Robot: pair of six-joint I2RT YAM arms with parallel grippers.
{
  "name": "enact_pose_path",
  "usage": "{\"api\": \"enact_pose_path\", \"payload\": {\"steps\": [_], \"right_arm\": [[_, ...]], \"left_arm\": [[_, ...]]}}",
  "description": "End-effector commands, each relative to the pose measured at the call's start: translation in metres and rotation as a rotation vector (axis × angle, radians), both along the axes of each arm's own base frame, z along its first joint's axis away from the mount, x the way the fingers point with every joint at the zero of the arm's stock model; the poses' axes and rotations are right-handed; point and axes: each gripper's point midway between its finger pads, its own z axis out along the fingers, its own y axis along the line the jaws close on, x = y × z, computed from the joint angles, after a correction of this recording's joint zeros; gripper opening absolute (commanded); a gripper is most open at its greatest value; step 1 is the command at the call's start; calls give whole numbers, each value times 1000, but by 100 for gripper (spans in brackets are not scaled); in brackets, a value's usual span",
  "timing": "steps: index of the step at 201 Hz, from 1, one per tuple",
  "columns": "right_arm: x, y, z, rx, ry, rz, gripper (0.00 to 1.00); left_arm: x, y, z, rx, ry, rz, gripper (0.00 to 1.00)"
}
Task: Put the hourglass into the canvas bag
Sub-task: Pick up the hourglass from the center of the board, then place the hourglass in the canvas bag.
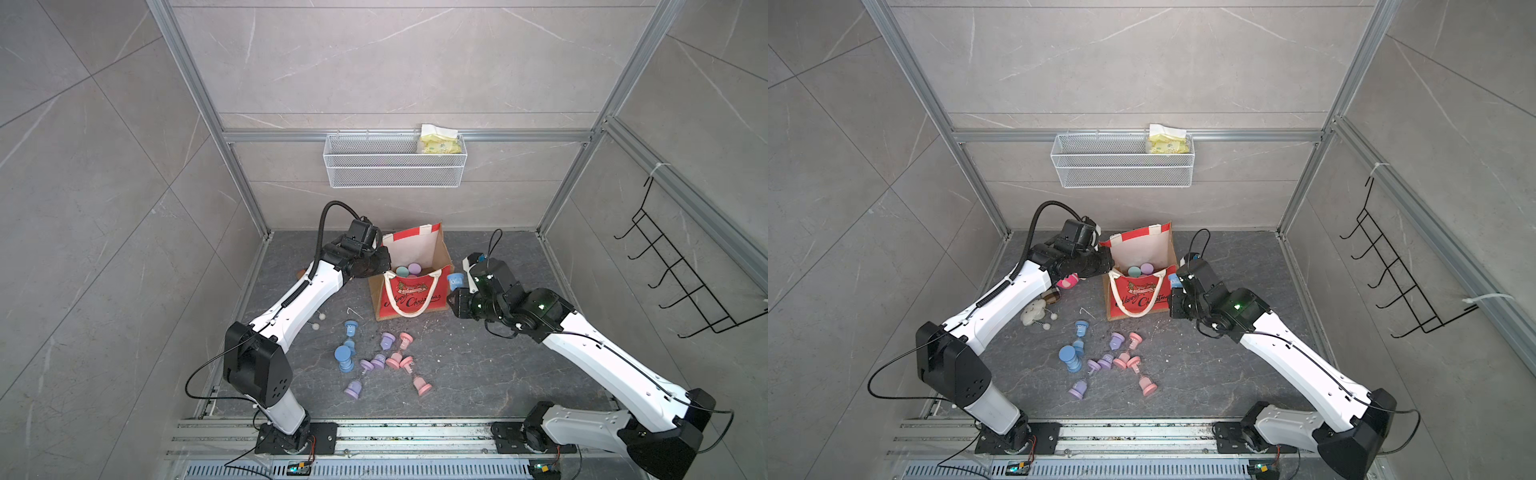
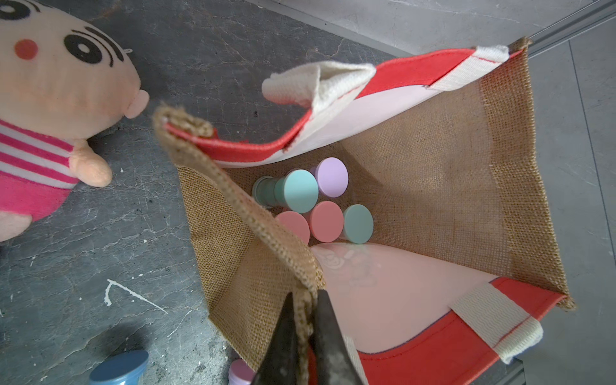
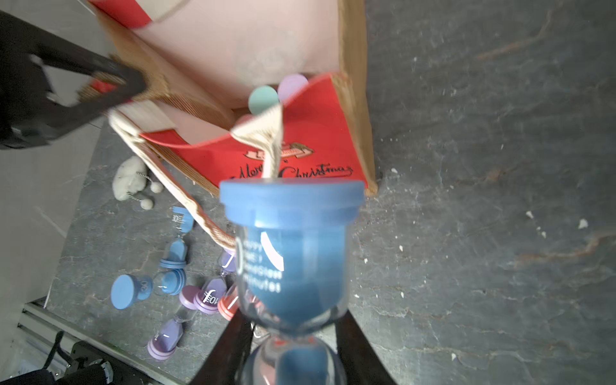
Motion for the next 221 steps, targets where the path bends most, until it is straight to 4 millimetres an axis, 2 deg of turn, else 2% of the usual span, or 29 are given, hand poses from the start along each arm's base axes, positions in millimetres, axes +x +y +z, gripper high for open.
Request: {"api": "enact_pose_path", "payload": {"steps": [1, 25, 38, 71, 94, 111, 159, 221], "right_arm": [[10, 6, 23, -31, -35, 32, 0], [26, 27, 47, 11, -67, 66, 0], [36, 40, 54, 13, -65, 85, 0], [64, 67, 50, 11, -45, 85, 0], [85, 77, 49, 8, -62, 50, 0], [101, 78, 38, -34, -63, 14, 0], [132, 84, -10, -133, -1, -24, 0], [141, 91, -66, -169, 128, -13, 0]], "left_arm": [[5, -14, 41, -83, -88, -16, 0], [2, -16, 45, -84, -96, -19, 0], [1, -19, 45, -83, -96, -26, 0], [-1, -18, 40, -73, -89, -22, 0], [-2, -17, 39, -70, -88, -22, 0], [-3, -16, 40, -66, -92, -24, 0], [-5, -15, 39, -63, -91, -26, 0], [-7, -21, 51, -97, -110, -56, 0]]}}
